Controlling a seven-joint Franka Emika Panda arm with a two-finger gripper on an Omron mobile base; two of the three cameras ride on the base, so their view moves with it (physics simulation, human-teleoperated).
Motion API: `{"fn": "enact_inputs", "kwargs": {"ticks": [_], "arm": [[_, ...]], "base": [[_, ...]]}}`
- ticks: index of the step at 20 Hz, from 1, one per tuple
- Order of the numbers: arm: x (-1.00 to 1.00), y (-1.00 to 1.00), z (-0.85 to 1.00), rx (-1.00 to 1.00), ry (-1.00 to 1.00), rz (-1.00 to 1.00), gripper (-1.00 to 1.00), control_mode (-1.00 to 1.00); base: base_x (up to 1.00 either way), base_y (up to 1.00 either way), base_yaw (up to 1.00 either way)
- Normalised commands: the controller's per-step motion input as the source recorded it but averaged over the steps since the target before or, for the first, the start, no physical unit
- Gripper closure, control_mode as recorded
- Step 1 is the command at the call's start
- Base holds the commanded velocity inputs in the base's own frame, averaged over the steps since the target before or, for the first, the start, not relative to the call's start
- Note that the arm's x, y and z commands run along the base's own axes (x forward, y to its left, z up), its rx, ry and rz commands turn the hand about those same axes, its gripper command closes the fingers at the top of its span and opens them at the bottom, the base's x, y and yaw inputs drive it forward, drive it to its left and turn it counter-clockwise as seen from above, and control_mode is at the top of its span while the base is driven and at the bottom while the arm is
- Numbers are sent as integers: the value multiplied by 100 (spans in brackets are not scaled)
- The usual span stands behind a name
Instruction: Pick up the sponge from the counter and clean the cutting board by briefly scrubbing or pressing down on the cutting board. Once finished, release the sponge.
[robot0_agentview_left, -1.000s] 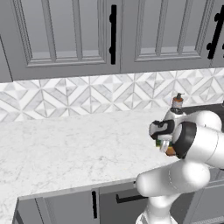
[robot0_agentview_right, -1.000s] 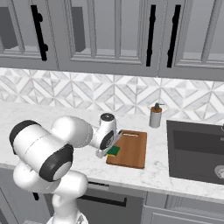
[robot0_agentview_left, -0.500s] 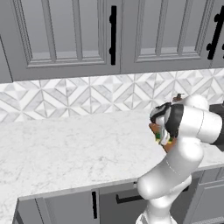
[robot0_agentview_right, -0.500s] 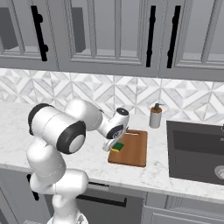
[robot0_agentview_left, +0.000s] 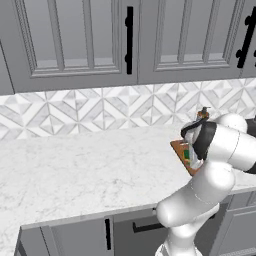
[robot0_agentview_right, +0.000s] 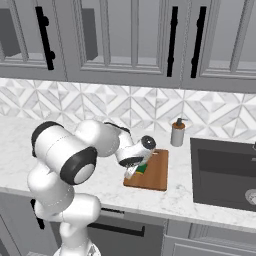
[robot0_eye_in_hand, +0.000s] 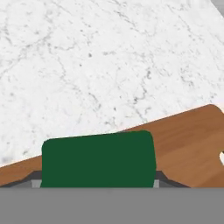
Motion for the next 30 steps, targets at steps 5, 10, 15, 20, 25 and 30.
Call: {"fn": "enact_inputs", "kwargs": {"ticks": [5, 10, 15, 20, 25, 30], "arm": [[36, 8, -100, 23, 9, 4, 100, -100], [40, 46, -100, 7, 30, 20, 100, -100], [-72, 46, -95, 1, -18, 16, 100, -100], [-71, -23, -9, 1, -54, 20, 100, -100], [6, -54, 34, 1, -24, 24, 100, -100], [30, -60, 51, 0, -2, 21, 100, -100]], "base": [[0, 0, 0], [0, 0, 0], [0, 0, 0], [0, 0, 0], [0, 0, 0], [0, 0, 0]]}}
